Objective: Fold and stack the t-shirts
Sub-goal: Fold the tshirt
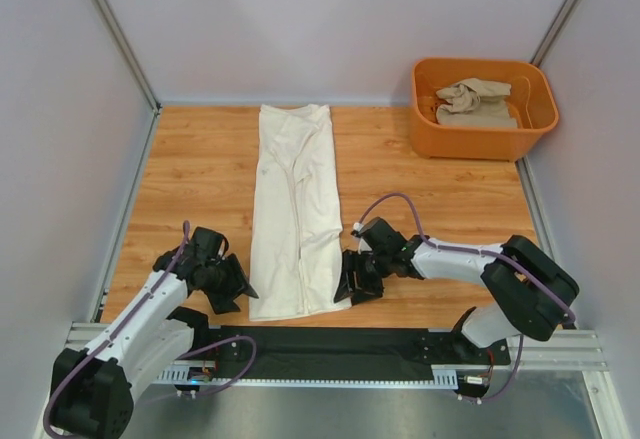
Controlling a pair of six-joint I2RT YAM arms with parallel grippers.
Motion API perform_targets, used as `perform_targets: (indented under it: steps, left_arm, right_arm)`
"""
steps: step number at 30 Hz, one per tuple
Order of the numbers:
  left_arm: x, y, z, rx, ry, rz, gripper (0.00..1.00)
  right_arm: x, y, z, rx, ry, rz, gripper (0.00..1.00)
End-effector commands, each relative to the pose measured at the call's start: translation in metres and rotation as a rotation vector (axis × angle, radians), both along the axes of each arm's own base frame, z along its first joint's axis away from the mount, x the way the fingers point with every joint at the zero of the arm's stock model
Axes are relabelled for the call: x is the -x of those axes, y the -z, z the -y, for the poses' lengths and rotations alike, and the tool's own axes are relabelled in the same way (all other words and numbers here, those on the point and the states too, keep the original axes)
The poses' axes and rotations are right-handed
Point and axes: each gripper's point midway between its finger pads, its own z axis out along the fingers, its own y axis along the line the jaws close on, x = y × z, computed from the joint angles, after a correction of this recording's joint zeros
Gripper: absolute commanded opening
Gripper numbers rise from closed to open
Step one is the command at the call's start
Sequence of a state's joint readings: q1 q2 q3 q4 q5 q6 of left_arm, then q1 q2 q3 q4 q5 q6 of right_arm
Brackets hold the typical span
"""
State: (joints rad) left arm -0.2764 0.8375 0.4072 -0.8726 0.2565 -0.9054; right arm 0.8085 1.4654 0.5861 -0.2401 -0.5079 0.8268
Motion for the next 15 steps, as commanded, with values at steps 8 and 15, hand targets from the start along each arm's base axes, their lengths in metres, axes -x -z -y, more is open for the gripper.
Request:
perform_targets:
  steps: [8, 15]
  left_arm:
    - [0.006, 0.009, -0.002, -0.034, -0.057, -0.010, 0.57]
    - [0.012, 0.011, -0.003, -0.050, -0.053, -0.053, 0.59]
  right_arm:
    - [-0.002, 0.015, 0.005, 0.028, 0.113, -0.042, 0.43]
    - [-0.002, 0.002, 0.001, -0.015, 0.122, -0.029, 0.44]
